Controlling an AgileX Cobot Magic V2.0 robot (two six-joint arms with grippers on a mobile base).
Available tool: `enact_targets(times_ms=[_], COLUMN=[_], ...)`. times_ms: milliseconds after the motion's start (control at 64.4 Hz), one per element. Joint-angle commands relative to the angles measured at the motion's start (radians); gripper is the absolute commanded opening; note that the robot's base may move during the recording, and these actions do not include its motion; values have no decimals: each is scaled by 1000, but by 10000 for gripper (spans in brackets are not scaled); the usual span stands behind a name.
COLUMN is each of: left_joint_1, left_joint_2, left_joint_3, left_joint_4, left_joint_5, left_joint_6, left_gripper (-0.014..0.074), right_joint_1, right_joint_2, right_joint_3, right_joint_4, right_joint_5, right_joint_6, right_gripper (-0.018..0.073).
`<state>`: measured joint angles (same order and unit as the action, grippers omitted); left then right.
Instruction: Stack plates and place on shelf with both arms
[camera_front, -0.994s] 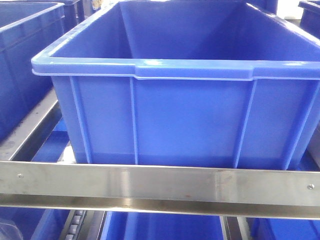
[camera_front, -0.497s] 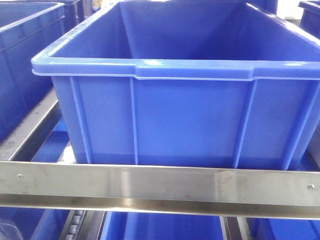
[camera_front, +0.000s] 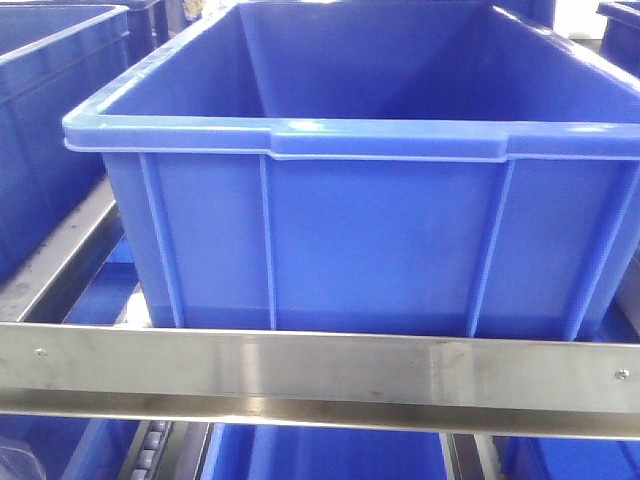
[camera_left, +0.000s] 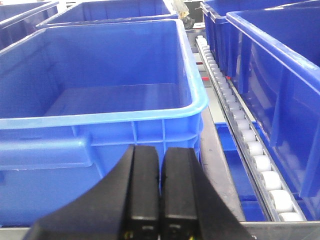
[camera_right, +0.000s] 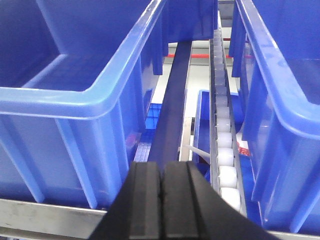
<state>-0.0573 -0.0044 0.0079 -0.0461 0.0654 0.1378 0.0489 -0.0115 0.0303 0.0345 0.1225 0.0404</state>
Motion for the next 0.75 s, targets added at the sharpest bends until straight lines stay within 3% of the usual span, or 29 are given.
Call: enact_targets(times_ms=[0,730], left_joint_1=[-4,-4], left_joint_2=[-22,-22], left_joint_3=[3,3], left_joint_4=[1,-1], left_joint_5=[-87,-87], left_joint_6=[-4,-4], left_gripper=[82,82], right_joint_1=[-4,-4], right_joint_2=[-18,-18], right_joint_3=[-1,-1], right_joint_4=[-13,-13], right_joint_5=[-84,-84], right_joint_6=[-2,-2], right_gripper=[48,48])
